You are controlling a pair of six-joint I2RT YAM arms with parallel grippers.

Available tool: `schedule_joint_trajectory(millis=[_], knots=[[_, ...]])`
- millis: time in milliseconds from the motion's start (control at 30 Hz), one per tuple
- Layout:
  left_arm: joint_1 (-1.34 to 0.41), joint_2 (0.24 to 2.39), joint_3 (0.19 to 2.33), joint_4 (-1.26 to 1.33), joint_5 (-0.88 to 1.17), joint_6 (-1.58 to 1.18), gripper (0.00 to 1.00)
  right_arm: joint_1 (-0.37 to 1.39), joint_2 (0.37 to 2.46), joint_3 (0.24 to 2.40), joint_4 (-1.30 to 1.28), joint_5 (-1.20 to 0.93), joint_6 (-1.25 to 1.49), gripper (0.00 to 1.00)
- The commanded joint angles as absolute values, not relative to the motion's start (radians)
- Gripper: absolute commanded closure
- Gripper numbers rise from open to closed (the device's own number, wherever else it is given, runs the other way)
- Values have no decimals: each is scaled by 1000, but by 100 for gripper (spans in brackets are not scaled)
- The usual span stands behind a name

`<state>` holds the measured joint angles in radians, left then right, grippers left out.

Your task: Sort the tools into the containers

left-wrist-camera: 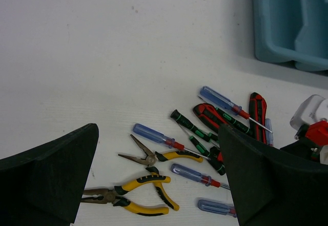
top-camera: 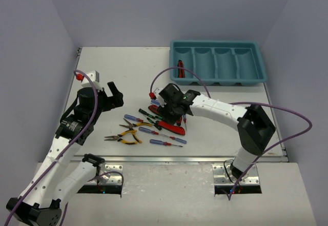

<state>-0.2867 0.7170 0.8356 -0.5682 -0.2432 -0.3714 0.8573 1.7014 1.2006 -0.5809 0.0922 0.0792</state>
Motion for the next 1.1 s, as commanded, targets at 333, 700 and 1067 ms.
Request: schedule_joint_trajectory(millis=[333,700,1067], knots=[[-276,706,841,-531,-233,-365,0,908,1872,1206,-583,89,100,54],[-276,709,841,-531,-229,-364,0,910,1956,1195,-543,115,91,59],[-276,707,841,-529,-225,-364,0,925,1817,1218,-600,180,92,90]])
